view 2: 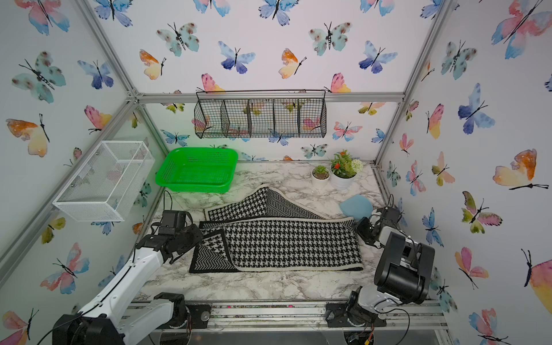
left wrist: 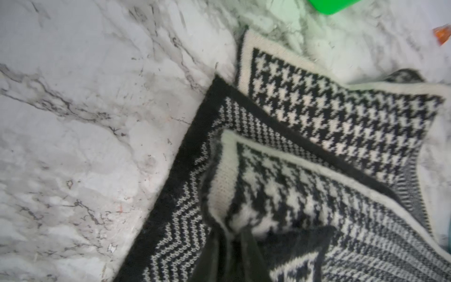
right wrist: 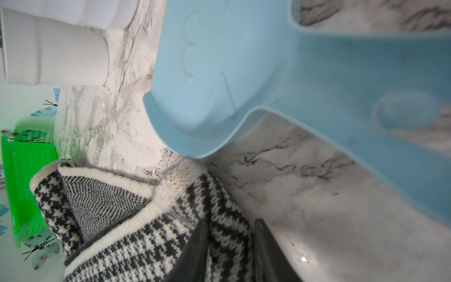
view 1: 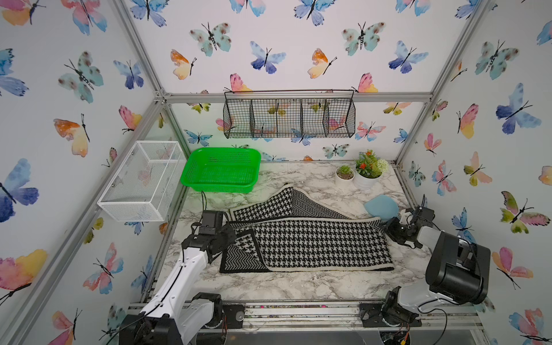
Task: Roll up the scarf and place it into the basket
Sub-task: Fold the scarf at the center of the board.
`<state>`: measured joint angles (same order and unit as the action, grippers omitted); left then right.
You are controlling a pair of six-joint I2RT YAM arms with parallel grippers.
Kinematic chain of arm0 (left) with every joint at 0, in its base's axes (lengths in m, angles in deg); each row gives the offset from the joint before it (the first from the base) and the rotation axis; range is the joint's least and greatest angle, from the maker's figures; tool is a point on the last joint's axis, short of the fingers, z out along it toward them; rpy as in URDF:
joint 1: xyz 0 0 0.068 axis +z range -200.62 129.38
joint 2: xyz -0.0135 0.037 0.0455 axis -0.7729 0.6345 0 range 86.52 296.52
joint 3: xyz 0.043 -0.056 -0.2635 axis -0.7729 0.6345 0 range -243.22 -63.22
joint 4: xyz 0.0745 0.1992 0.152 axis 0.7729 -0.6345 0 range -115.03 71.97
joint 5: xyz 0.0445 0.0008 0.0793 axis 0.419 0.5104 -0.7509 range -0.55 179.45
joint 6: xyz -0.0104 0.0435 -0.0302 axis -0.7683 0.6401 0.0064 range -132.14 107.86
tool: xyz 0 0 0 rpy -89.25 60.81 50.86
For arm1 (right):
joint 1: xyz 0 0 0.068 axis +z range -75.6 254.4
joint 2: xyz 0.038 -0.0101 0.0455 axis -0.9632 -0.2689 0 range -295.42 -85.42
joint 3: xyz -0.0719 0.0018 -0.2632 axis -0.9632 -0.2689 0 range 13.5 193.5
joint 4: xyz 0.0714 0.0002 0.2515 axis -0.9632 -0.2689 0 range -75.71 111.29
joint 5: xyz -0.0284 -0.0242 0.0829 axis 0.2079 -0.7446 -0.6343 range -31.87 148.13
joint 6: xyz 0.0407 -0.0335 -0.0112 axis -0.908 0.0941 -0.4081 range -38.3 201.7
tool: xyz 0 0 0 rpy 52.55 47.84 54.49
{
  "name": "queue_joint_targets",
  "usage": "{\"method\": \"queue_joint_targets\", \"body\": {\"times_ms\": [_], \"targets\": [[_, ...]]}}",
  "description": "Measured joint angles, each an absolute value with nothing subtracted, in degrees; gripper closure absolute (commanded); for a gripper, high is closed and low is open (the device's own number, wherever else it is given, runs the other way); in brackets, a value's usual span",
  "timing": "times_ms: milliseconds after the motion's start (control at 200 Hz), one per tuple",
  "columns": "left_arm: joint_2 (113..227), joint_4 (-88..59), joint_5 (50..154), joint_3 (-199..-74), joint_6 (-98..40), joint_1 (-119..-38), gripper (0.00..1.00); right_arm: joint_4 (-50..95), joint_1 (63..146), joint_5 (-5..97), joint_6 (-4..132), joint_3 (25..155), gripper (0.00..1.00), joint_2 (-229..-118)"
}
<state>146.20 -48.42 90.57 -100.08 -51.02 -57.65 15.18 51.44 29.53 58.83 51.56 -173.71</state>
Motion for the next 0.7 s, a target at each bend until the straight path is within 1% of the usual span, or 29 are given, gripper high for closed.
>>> {"method": "queue_joint_targets", "body": {"times_ms": [25,50,255,355,466,696], "targets": [[147.01,-48.34,90.57,-100.08,-51.08,-57.54,0.00,15.22,51.44,29.53,58.83,51.28,0.65,-173.71],[147.75,-48.27,90.57,-100.08,-51.10,-57.43,0.02,15.31,51.44,29.53,58.83,50.97,0.64,-173.71],[148.34,-48.56,90.59,-100.76,-51.61,-57.43,0.02,16.80,51.44,28.90,58.91,49.14,0.62,-173.21],[147.20,-48.64,91.05,-102.86,-51.56,-57.43,0.02,17.41,51.44,28.70,58.98,47.98,0.66,-172.38],[146.05,-47.51,94.27,-105.07,-51.32,-57.43,0.02,17.43,51.44,28.73,59.31,46.78,0.70,-171.28],[146.05,-45.50,100.23,-104.56,-51.37,-59.26,0.02,17.54,51.44,28.70,59.40,44.28,0.70,-168.97]]}}
